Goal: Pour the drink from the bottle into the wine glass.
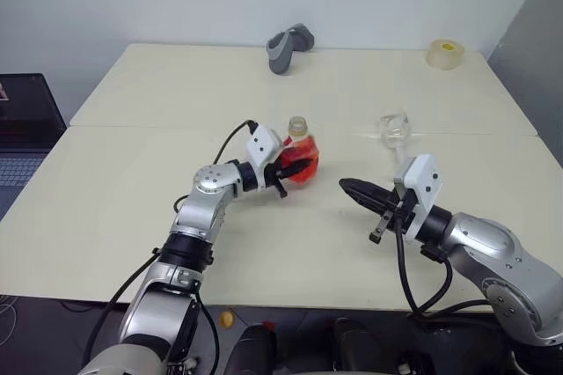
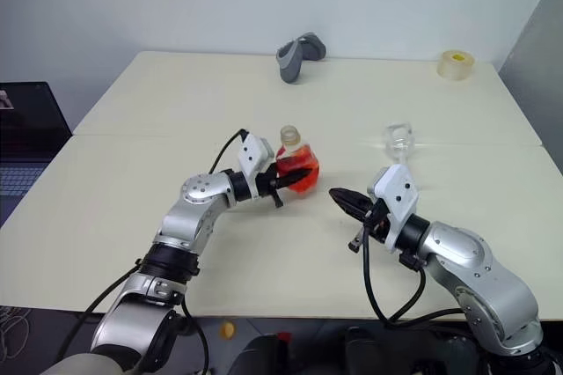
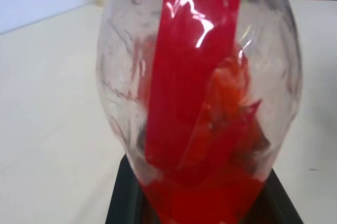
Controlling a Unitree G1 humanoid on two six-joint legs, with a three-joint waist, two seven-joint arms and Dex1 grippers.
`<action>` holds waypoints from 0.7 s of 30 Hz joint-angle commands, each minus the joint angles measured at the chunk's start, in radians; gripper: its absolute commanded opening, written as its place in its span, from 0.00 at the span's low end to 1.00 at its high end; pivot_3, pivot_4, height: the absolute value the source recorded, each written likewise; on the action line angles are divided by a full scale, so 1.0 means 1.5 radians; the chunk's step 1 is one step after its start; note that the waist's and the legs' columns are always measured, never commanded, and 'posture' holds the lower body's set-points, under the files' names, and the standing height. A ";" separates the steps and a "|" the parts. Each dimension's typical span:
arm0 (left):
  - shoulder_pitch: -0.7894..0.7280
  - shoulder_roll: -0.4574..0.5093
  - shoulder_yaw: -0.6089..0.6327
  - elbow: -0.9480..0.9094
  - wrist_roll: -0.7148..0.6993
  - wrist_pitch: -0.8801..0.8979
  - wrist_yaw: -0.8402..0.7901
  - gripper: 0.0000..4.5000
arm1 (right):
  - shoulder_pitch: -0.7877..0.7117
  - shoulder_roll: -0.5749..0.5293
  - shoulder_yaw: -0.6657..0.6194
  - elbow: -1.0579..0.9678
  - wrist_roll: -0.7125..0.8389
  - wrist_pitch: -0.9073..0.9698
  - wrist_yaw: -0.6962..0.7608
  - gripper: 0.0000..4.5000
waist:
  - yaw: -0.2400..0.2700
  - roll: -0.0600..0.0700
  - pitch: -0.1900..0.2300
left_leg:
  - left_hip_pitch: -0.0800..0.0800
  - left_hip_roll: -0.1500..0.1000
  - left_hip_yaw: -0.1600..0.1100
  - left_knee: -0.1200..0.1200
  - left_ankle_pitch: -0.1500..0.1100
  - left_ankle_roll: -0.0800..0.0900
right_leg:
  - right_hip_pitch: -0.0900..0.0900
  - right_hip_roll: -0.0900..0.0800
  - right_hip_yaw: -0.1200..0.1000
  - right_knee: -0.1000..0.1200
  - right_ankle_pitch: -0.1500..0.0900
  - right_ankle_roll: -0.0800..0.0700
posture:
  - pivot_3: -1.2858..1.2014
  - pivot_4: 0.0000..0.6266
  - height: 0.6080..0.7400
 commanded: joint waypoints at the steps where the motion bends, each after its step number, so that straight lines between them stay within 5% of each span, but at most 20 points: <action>1: -0.035 -0.006 0.035 0.016 0.008 -0.047 0.047 0.16 | -0.020 0.001 -0.017 -0.034 0.040 0.014 0.007 0.00 | 0.000 0.000 0.000 | 0.000 0.000 0.000 0.000 0.000 0.000 | 0.000 0.000 0.000 0.000 0.000 0.000 | 0.52 0.24 1.00; 11: -0.068 0.005 0.121 0.127 0.018 -0.105 0.198 0.16 | -0.087 0.002 0.011 -0.006 0.059 0.033 0.027 0.04 | 0.000 0.000 0.000 | 0.000 0.000 0.000 0.000 0.000 0.000 | 0.000 0.000 0.000 0.000 0.000 0.000 | 0.52 0.24 1.00; 14: -0.065 0.010 0.139 0.139 0.018 -0.105 0.223 0.16 | -0.095 0.003 0.015 0.004 0.064 0.034 0.038 0.19 | 0.000 0.000 0.000 | 0.000 0.000 0.000 0.000 0.000 0.000 | 0.000 0.000 0.000 0.000 0.000 0.000 | 0.52 0.24 1.00; 21: -0.055 0.022 0.173 0.156 0.024 -0.107 0.293 0.16 | -0.120 0.009 0.026 0.020 0.084 0.047 0.069 0.75 | 0.000 0.000 0.000 | 0.000 0.000 0.000 0.000 0.000 0.000 | 0.000 -0.001 0.000 0.000 0.000 0.000 | 0.52 0.24 1.00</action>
